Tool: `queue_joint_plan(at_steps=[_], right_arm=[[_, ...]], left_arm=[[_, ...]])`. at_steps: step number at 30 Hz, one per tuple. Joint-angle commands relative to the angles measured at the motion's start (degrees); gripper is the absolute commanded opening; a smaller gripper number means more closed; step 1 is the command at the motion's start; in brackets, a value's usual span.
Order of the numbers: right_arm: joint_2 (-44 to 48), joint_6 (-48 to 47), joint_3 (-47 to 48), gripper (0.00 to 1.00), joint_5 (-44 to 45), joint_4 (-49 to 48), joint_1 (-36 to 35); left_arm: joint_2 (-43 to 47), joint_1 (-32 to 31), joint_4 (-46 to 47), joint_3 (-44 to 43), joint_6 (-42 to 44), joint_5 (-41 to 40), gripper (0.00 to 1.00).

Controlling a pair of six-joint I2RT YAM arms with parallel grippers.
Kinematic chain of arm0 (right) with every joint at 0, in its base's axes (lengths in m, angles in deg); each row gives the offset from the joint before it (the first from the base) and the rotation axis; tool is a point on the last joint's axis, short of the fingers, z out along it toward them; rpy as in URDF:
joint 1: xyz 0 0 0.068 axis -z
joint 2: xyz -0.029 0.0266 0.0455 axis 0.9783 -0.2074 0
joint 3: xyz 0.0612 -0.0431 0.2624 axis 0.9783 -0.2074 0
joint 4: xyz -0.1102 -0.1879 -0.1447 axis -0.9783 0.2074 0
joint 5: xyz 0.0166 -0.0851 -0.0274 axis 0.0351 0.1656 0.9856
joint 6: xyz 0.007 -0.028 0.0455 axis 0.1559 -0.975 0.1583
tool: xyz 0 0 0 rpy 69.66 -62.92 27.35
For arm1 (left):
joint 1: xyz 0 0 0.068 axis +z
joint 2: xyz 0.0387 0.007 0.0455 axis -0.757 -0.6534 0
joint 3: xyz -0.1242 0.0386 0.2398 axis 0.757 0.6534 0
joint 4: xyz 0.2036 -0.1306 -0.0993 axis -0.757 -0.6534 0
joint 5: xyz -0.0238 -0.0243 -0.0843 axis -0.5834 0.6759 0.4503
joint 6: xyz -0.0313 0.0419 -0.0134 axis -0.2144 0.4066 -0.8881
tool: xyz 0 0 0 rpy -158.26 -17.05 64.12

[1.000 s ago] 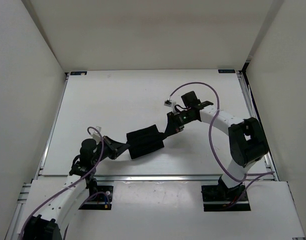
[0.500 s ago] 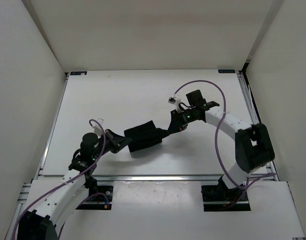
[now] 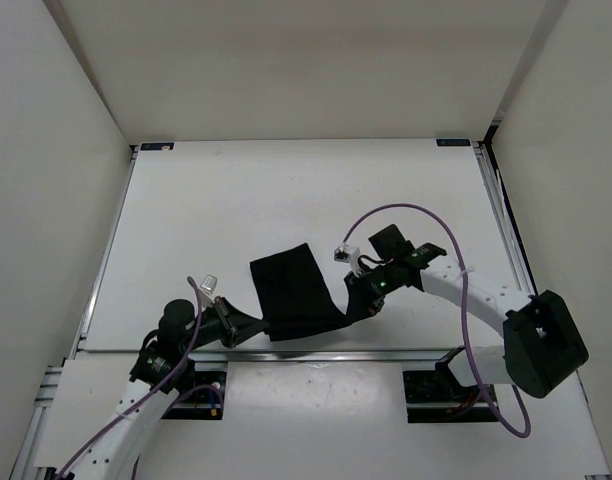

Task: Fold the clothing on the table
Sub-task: Fold the skirt

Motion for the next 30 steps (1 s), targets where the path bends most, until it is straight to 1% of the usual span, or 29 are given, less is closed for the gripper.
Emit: queue_joint_plan(at_steps=[1,4,7,11,14,15,18,23,26,30], right_arm=[[2.92,-3.63,-1.33,0.00,9.64,9.55,1.36],[2.05,-4.51,0.07,0.00,9.29,11.13,1.80],[1.08,-4.60,1.56,0.00,6.84,11.93,3.64],[2.13,-4.68,4.46,0.00,1.65,10.70,7.60],[1.70,-3.89,6.83,0.00,1.99,8.85,7.95],[1.17,-3.28,7.97,0.00,2.43,8.24,7.34],[-2.95,-3.28,10.78,0.00,1.73,7.97,7.25],[-10.68,-2.75,15.88,0.00,-2.39,8.23,9.27],[-15.25,-2.58,19.31,0.00,-4.42,8.76,10.67],[-21.14,-2.75,23.62,0.00,-6.70,10.42,11.12]], left_arm=[[-0.86,2.50,-5.88,0.81,1.08,0.46,0.00],[-1.48,1.71,-3.51,1.95,-0.50,2.48,0.00],[-0.69,0.13,-2.89,2.31,-2.60,1.35,0.00],[-0.87,0.21,4.21,2.48,-7.69,0.91,0.00],[-1.21,2.23,10.19,4.85,-12.26,1.34,0.00],[-1.22,2.67,11.86,4.94,-12.63,1.26,0.00],[-1.48,5.31,14.16,5.91,-15.09,1.43,0.00],[-2.36,8.12,16.01,5.21,-15.62,-0.23,0.00],[-3.15,7.95,16.97,5.99,-16.32,-1.29,0.00],[-1.75,7.25,17.50,8.45,-17.90,-2.96,0.00]])
